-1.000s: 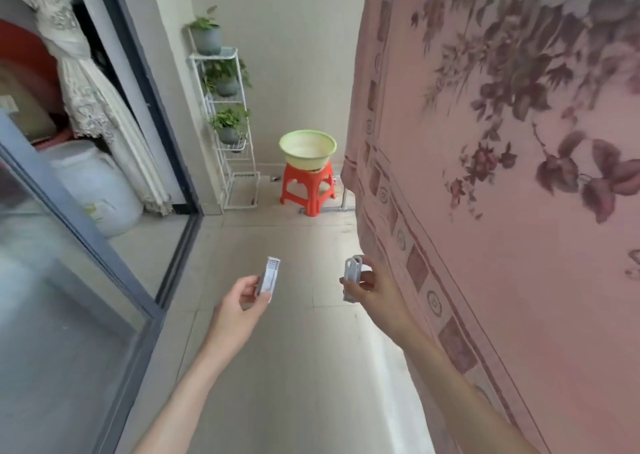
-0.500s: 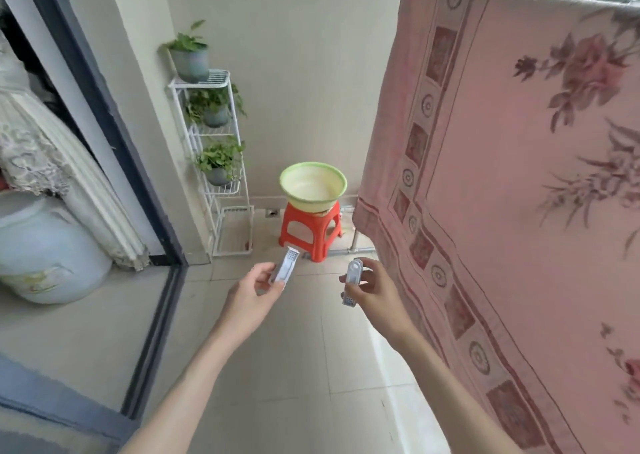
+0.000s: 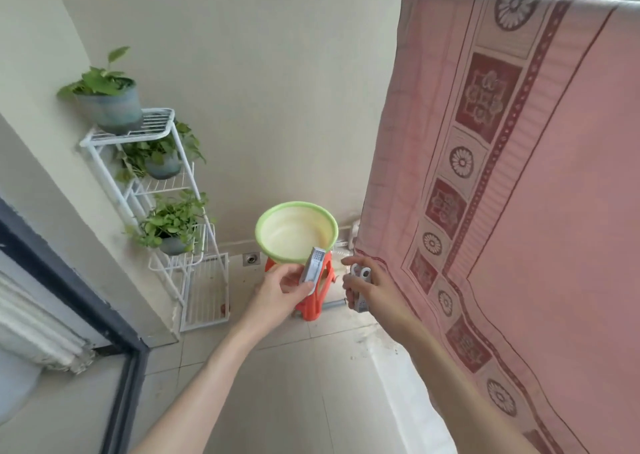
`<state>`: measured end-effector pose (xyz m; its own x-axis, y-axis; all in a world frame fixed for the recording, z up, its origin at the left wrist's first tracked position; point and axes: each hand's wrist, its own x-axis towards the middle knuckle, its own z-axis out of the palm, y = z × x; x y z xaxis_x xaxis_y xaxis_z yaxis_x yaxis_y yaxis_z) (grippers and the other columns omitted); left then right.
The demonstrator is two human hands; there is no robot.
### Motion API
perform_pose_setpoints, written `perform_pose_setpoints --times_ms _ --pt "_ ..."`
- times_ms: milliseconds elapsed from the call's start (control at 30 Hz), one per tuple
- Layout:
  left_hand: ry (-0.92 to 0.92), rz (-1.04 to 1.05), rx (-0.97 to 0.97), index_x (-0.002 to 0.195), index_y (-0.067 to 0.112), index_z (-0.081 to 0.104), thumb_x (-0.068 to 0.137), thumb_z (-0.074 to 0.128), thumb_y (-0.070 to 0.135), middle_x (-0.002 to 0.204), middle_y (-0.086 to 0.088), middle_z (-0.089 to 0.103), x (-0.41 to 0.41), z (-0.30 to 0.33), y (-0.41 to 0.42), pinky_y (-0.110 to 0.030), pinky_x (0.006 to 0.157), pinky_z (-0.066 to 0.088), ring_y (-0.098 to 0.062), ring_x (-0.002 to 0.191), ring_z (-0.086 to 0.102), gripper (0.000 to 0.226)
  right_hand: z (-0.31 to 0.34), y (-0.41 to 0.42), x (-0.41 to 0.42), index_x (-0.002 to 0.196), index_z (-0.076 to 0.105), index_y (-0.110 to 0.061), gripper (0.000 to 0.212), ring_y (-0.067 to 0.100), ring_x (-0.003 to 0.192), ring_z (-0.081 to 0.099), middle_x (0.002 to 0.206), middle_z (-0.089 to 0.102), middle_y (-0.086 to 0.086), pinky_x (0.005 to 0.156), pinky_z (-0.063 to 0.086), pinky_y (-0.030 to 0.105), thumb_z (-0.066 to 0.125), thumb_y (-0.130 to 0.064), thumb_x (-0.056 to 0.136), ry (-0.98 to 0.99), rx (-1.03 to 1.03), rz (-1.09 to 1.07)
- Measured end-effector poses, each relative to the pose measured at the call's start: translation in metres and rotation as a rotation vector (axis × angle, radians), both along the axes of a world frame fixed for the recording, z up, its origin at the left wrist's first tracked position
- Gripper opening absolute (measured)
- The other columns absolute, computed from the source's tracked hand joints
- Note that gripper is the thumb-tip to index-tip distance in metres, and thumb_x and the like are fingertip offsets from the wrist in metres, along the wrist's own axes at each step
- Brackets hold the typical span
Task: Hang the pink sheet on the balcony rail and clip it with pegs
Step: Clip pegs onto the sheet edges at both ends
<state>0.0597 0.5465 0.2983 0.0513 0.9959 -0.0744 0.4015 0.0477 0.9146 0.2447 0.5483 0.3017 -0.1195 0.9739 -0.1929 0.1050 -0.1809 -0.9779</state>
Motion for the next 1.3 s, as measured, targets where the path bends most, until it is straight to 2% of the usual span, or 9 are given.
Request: perform_pose_setpoints --times_ms 167,333,433,633,767,933,1100,1200,1300 --pt "-0.002 -0.048 0.031 0.096 0.031 0.063 0.081 0.068 0.023 0.096 0.014 0.066 0.037 -0.002 0.065 -0.022 0.081 0.045 -0.005 0.091 0.058 0.018 -0.001 0.055 0.024 0.11 0.065 -0.012 0.026 0.004 0.051 0.054 0.07 0.059 -0.001 0.053 0.042 0.015 0.065 -0.023 0.087 -0.047 0.018 0.048" --pt "-0.012 -0.172 0.037 0.094 0.035 0.062 0.073 0.075 0.03 0.094 0.01 0.068 0.056 -0.018 0.127 -0.028 0.08 0.049 -0.01 0.092 0.062 0.026 -0.021 0.1 0.038 0.085 0.07 -0.012 0.005 0.017 0.048 0.046 0.055 0.05 0.005 0.052 0.039 0.029 0.068 -0.016 0.083 -0.024 0.061 0.013" --pt "0.011 -0.269 0.07 0.086 0.036 0.063 0.074 0.074 0.025 0.089 0.01 0.069 0.062 -0.038 0.122 -0.024 0.077 0.047 -0.007 0.091 0.063 0.02 -0.043 0.083 0.041 0.069 0.067 -0.023 0.016 0.021 0.05 0.048 0.053 0.051 0.005 0.052 0.04 0.031 0.07 -0.013 0.081 -0.049 0.075 -0.114" --pt "-0.003 -0.466 0.086 0.088 0.024 0.07 0.073 0.075 0.022 0.087 0.01 0.071 0.079 -0.042 0.152 -0.021 0.073 0.047 -0.002 0.082 0.061 0.016 -0.053 0.082 0.041 0.085 0.066 -0.011 0.004 0.014 0.056 0.054 0.063 0.057 0.001 0.055 0.042 0.03 0.069 -0.011 0.082 0.004 0.057 -0.32" --pt "-0.006 -0.615 0.071 0.096 0.02 0.072 0.075 0.074 0.025 0.085 0.016 0.067 0.113 -0.041 0.137 -0.01 0.071 0.044 0.0 0.08 0.059 0.021 -0.056 0.053 0.067 0.089 0.062 0.004 0.018 0.009 0.048 0.05 0.06 0.057 0.001 0.047 0.039 0.02 0.069 -0.01 0.082 -0.019 0.057 -0.509" --pt "-0.022 -0.727 0.026 0.103 0.022 0.069 0.088 0.06 0.019 0.09 0.016 0.067 0.165 -0.053 0.132 -0.008 0.071 0.041 0.0 0.082 0.06 0.017 -0.073 0.026 0.12 0.069 0.055 -0.022 0.02 0.014 0.05 0.046 0.058 0.045 -0.007 0.052 0.039 0.02 0.062 -0.024 0.088 -0.175 0.083 -0.651" --pt "-0.097 -0.698 0.092 0.099 0.031 0.063 0.092 0.053 0.018 0.101 0.007 0.067 0.214 -0.048 0.128 -0.027 0.083 0.048 -0.011 0.091 0.061 0.018 -0.064 -0.004 0.173 0.084 0.056 -0.024 0.004 0.008 0.081 0.049 0.085 0.049 -0.015 0.069 0.033 0.004 0.06 -0.025 0.087 -0.522 0.241 -0.719" --pt "-0.169 -0.769 0.079 0.118 0.026 0.055 0.093 0.051 0.018 0.118 0.004 0.06 0.249 -0.032 0.126 -0.019 0.083 0.047 -0.013 0.106 0.057 0.026 -0.06 -0.022 0.19 0.107 0.061 -0.014 0.033 0.006 0.1 0.046 0.105 0.05 -0.016 0.084 0.026 -0.001 0.051 -0.035 0.083 -0.703 0.29 -0.686" --pt "-0.242 -0.937 0.072 0.137 0.027 0.037 0.086 0.06 0.037 0.138 0.007 0.044 0.275 -0.02 0.1 -0.01 0.087 0.042 -0.006 0.124 0.044 0.057 -0.068 -0.058 0.193 0.11 0.061 -0.014 0.044 0.003 0.108 0.042 0.119 0.046 -0.016 0.092 0.021 -0.003 0.048 -0.046 0.083 -0.818 0.329 -0.693"
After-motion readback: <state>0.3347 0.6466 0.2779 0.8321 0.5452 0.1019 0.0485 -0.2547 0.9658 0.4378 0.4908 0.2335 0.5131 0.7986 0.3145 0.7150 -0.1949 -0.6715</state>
